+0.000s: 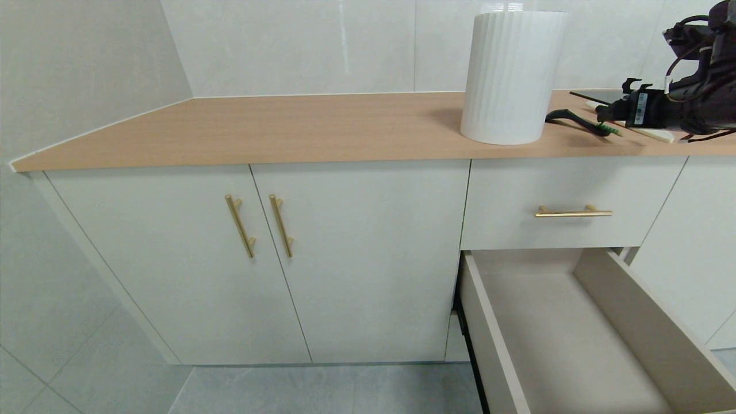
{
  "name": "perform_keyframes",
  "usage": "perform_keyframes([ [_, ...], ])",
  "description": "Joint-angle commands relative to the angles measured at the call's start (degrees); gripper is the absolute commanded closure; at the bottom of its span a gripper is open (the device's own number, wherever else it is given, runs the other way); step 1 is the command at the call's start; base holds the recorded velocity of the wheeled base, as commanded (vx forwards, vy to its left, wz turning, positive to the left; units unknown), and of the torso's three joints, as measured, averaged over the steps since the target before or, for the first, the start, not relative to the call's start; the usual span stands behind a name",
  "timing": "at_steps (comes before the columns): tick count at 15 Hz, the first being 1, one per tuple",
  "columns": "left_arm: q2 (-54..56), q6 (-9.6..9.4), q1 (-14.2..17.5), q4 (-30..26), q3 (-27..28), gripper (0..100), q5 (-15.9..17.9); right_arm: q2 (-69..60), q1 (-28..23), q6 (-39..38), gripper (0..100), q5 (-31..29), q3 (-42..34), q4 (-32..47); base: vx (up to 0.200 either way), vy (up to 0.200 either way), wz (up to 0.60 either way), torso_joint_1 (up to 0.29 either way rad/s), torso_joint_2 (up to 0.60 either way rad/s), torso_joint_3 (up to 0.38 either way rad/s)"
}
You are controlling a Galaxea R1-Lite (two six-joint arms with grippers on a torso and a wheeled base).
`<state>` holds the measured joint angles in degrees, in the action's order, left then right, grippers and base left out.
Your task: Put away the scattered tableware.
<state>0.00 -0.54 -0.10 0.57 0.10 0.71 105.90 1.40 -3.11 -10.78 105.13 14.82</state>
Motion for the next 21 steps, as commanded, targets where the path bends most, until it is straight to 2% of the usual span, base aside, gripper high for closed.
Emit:
perform_keyframes([
  [1,0.00,0.01,0.01,0.04,-0.01,0,0.00,2.29,0.00,0.03,0,-0.12,0.78,0.03,0.000,0.000,0.00,0.000,0.00,0.000],
  [21,0.00,0.01,0.01,0.04,-0.01,0,0.00,5.02,-0.52,0.21,0,-0.56,2.62,0.29,0.000,0.000,0.00,0.000,0.00,0.000],
])
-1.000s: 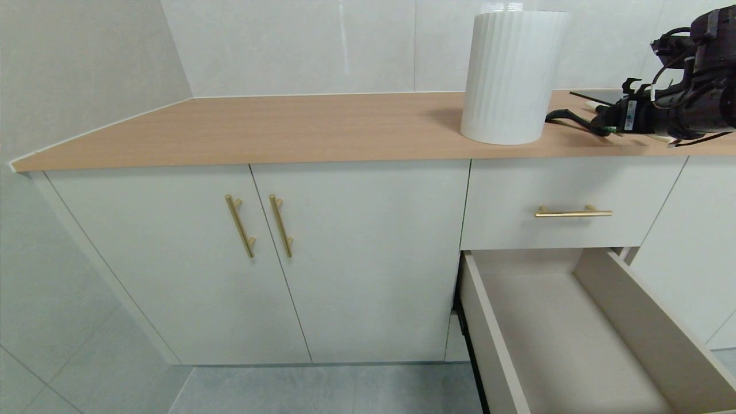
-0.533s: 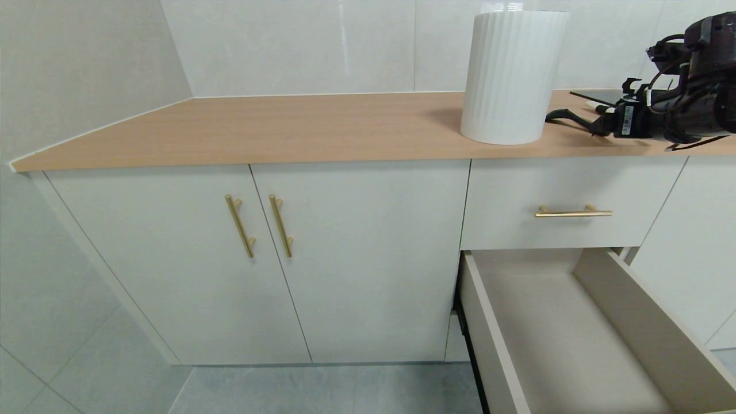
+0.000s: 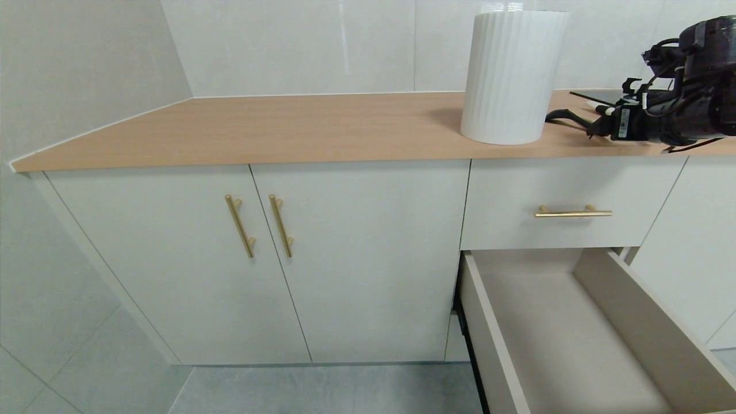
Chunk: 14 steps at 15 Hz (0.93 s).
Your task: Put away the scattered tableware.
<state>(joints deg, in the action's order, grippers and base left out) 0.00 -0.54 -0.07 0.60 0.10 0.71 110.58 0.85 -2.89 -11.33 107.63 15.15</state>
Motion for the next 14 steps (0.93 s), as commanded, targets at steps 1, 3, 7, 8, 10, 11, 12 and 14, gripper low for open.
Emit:
perform_keyframes([
  [1,0.00,0.01,-0.01,0.02,-0.01,0,0.00,0.69,0.03,-0.01,0,-0.01,0.47,-0.04,0.000,0.000,0.00,0.000,0.00,0.000],
  [3,0.00,0.01,-0.01,0.02,-0.01,0,0.00,0.95,0.03,-0.01,100,-0.01,0.56,-0.04,0.000,0.000,0.00,0.000,0.00,0.000],
  [7,0.00,0.01,-0.01,0.02,-0.01,0,0.00,0.86,0.03,0.08,100,-0.01,0.74,-0.04,0.000,0.000,0.00,0.000,0.00,0.000],
  [8,0.00,0.01,-0.01,0.02,-0.01,0,0.00,0.95,0.03,0.08,100,-0.01,1.18,-0.04,0.000,0.000,0.00,0.000,0.00,0.000],
  [10,0.00,0.01,-0.01,0.02,-0.01,0,0.00,0.95,0.03,0.08,100,0.08,1.53,-0.04,0.000,0.000,0.00,0.000,0.00,0.000],
  [11,0.00,0.01,-0.01,0.02,-0.01,0,0.00,0.86,0.11,0.08,100,-0.01,1.62,-0.04,0.000,0.000,0.00,0.000,0.00,0.000],
  [12,0.00,0.01,-0.01,0.02,-0.01,0,0.00,0.51,0.11,0.08,100,-0.01,1.62,-0.21,0.000,0.000,0.00,0.000,0.00,0.000],
  [14,0.00,0.01,-0.01,0.02,-0.01,0,0.00,-1.68,0.38,-0.19,100,0.08,1.97,-0.04,0.000,0.000,0.00,0.000,0.00,0.000],
])
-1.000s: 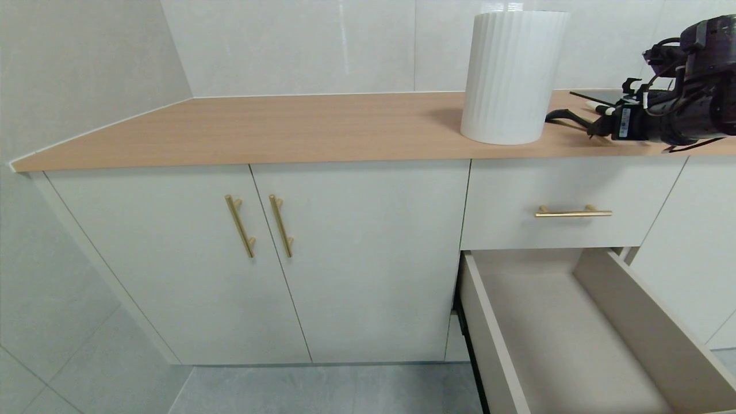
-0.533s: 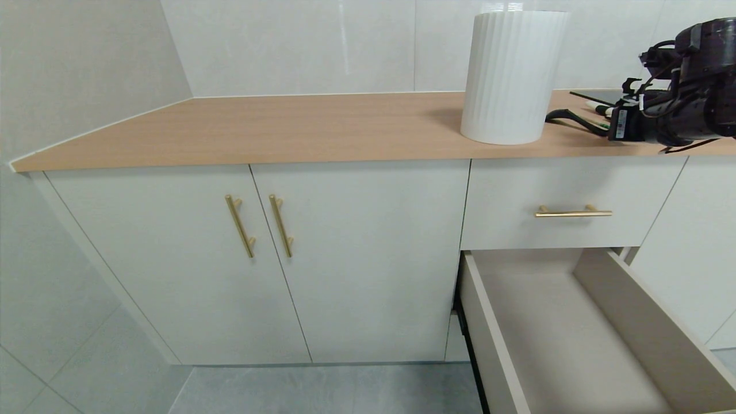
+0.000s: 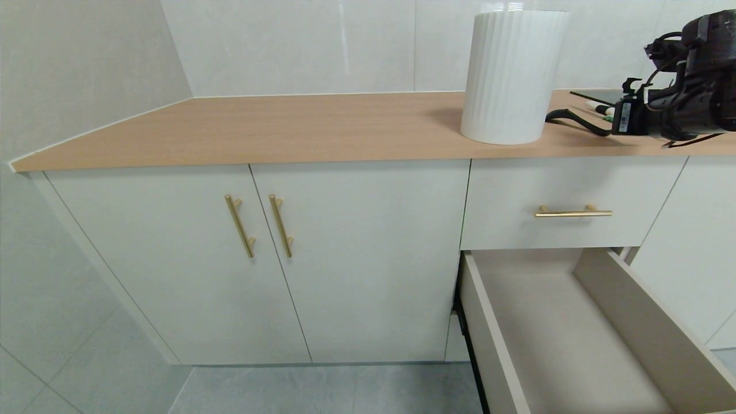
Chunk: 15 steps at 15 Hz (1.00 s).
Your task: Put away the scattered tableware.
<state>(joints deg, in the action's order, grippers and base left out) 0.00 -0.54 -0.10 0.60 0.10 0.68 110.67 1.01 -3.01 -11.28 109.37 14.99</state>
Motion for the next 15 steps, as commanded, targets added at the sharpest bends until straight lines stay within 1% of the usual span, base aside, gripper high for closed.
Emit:
perform_keyframes([
  [1,0.00,0.01,0.01,0.02,-0.01,0,0.02,-3.18,0.57,-0.07,100,0.03,0.31,0.03,0.000,0.000,0.00,0.000,0.00,0.000],
  [4,0.00,0.01,0.01,0.02,-0.01,0,0.02,-8.01,1.01,0.02,100,0.11,0.58,0.21,0.000,0.000,0.00,0.000,0.00,0.000],
  [6,0.00,0.01,0.01,0.02,-0.01,0,0.02,-12.40,2.50,-0.59,100,0.55,0.23,4.61,0.000,0.000,0.00,0.000,0.00,0.000],
  [8,0.00,0.01,0.01,0.02,-0.01,0,0.02,-17.59,5.67,-3.67,100,3.01,-1.09,8.91,0.000,0.000,0.00,0.000,0.00,0.000],
  [9,0.00,0.01,0.01,0.02,-0.01,0,0.02,-21.90,7.34,-4.28,100,6.27,-3.47,11.37,0.000,0.000,0.00,0.000,0.00,0.000],
  [10,0.00,0.01,0.01,0.02,-0.01,0,0.02,-24.80,8.57,-4.37,100,8.11,-5.66,12.60,0.000,0.000,0.00,0.000,0.00,0.000],
  [11,0.00,0.01,0.01,0.02,-0.01,0,0.02,-29.63,11.12,-4.37,100,10.57,-10.58,14.54,0.000,0.000,0.00,0.000,0.00,0.000],
  [12,0.00,0.01,0.01,0.02,-0.01,0,0.02,-30.95,11.64,-4.28,100,11.10,-11.99,15.24,0.000,0.000,0.00,0.000,0.00,0.000],
  [13,0.00,0.01,0.01,0.02,-0.01,0,0.02,-35.43,13.84,-4.20,100,13.12,-17.97,18.05,0.000,0.000,0.00,0.000,0.00,0.000],
  [14,0.00,0.01,0.01,0.02,-0.01,0,0.02,-37.37,14.98,-4.20,100,13.91,-20.78,19.20,0.000,0.000,0.00,0.000,0.00,0.000],
  [15,0.00,0.01,0.01,0.02,-0.01,0,0.02,-40.18,16.57,-4.11,100,15.67,-25.61,20.51,0.000,0.000,0.00,0.000,0.00,0.000],
])
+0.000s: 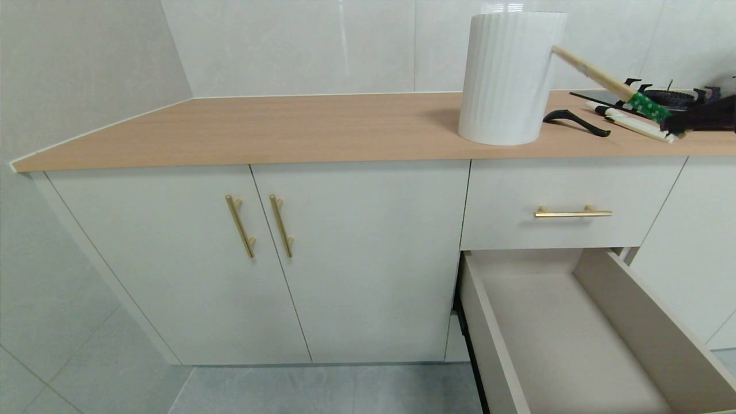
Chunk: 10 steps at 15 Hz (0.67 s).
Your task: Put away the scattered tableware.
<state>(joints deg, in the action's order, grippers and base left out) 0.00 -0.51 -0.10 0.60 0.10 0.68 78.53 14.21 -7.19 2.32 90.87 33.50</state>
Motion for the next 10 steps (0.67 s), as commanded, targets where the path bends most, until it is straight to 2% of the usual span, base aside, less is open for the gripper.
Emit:
perform_keyframes([
  [1,0.00,-0.02,0.01,0.02,-0.01,0,0.02,-9.63,4.07,0.25,100,3.40,-11.15,2.62,0.000,0.000,0.00,0.000,0.00,0.000],
  [3,0.00,-0.02,0.01,0.02,-0.01,0,0.02,-10.24,3.98,-0.28,100,3.31,-14.67,-1.16,0.000,0.000,0.00,0.000,0.00,0.000],
  [5,0.00,-0.02,0.01,0.02,-0.01,0,0.02,-14.02,0.46,-2.39,100,4.89,-20.91,-11.35,0.000,0.000,0.00,0.000,0.00,0.000],
  [10,0.00,-0.02,0.01,0.02,-0.01,0,0.02,-16.92,0.29,-2.30,100,8.76,-34.18,-11.70,0.000,0.000,0.00,0.000,0.00,0.000],
])
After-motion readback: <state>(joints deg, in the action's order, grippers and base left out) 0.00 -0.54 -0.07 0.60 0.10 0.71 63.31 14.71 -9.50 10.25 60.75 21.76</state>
